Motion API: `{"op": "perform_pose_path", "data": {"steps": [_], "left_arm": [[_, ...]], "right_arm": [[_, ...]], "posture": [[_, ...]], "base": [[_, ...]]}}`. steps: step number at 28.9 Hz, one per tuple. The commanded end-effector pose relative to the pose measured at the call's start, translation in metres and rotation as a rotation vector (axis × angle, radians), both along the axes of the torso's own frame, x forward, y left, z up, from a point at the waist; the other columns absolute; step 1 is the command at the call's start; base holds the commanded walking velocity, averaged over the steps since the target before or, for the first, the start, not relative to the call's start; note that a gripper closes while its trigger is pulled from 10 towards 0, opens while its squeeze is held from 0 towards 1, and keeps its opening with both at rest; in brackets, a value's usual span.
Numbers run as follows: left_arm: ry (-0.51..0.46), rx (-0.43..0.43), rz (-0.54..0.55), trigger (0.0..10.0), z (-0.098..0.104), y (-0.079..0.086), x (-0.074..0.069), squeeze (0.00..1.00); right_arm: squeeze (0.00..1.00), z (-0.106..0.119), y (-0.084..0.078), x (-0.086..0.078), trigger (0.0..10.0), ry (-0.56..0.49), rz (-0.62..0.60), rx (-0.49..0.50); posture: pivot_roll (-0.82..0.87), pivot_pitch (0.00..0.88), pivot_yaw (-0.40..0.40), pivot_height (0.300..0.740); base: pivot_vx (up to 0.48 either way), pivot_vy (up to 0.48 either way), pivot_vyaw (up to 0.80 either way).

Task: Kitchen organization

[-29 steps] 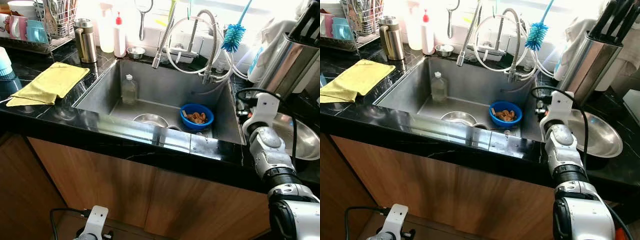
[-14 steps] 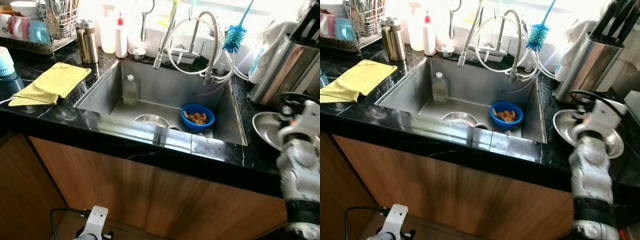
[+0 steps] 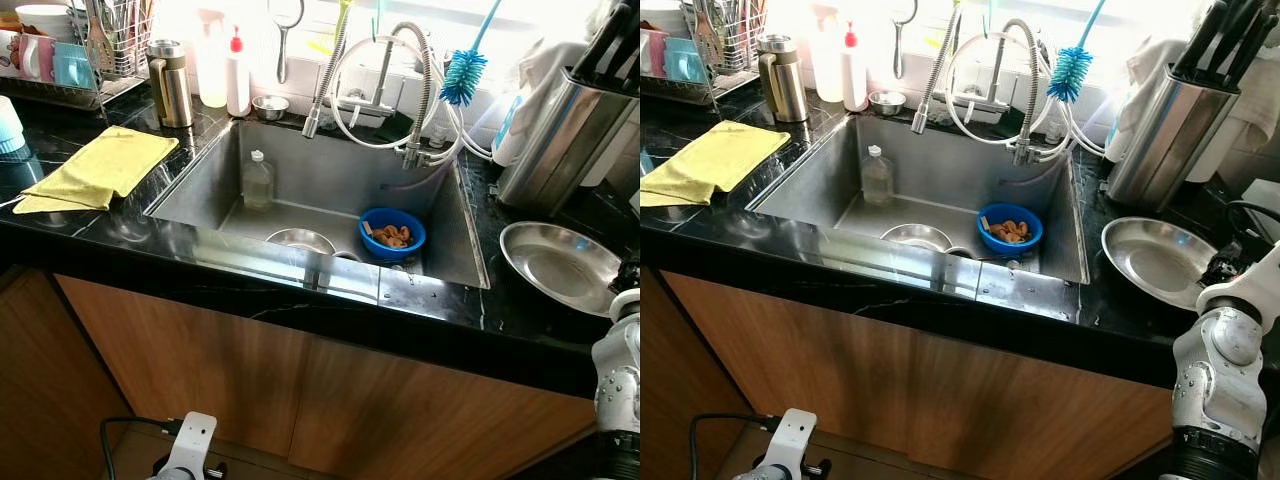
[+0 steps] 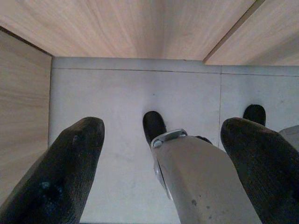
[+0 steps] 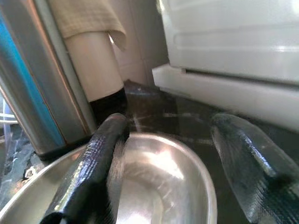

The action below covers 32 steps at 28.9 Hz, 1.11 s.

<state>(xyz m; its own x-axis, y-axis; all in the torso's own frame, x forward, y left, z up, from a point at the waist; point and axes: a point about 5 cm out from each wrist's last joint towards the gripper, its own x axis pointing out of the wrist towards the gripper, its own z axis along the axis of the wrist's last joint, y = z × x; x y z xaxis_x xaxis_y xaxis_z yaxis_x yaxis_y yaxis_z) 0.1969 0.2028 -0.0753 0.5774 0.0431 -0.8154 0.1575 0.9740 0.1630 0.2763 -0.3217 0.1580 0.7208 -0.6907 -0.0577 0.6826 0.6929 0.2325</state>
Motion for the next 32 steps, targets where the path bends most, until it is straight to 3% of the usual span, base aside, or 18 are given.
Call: {"op": "perform_pose_path", "data": {"steps": [1,2,13,26,32], "left_arm": [[0.005,-0.004,-0.004,10.0,-0.001,-0.002,-0.001,0.00],[0.005,-0.005,-0.003,10.0,-0.001,-0.002,-0.001,0.00],[0.004,-0.006,-0.002,10.0,-0.001,-0.002,0.000,0.00],[0.004,-0.005,-0.001,10.0,-0.001,-0.002,-0.001,0.00],[0.004,-0.003,-0.002,10.0,-0.001,-0.001,-0.001,0.00]], "right_arm": [[0.35,0.001,-0.003,-0.003,10.0,0.003,-0.026,0.027],[0.00,0.000,-0.002,-0.002,10.0,0.012,-0.030,0.034],[0.00,-0.008,-0.013,-0.013,10.0,0.009,-0.170,0.146],[0.00,-0.027,-0.004,-0.004,10.0,0.049,-0.136,0.289],[0.00,-0.029,-0.002,-0.002,10.0,0.060,-0.124,0.305]], "posture": [[0.15,0.000,-0.152,0.736],[0.15,0.000,-0.153,0.736],[0.16,0.000,-0.154,0.736],[0.17,0.000,-0.158,0.736],[0.17,0.000,-0.159,0.736]], "base": [[0.000,0.000,0.00],[0.000,0.000,0.00],[0.000,0.000,0.00],[0.000,0.000,0.00],[0.000,0.000,0.00]]}}
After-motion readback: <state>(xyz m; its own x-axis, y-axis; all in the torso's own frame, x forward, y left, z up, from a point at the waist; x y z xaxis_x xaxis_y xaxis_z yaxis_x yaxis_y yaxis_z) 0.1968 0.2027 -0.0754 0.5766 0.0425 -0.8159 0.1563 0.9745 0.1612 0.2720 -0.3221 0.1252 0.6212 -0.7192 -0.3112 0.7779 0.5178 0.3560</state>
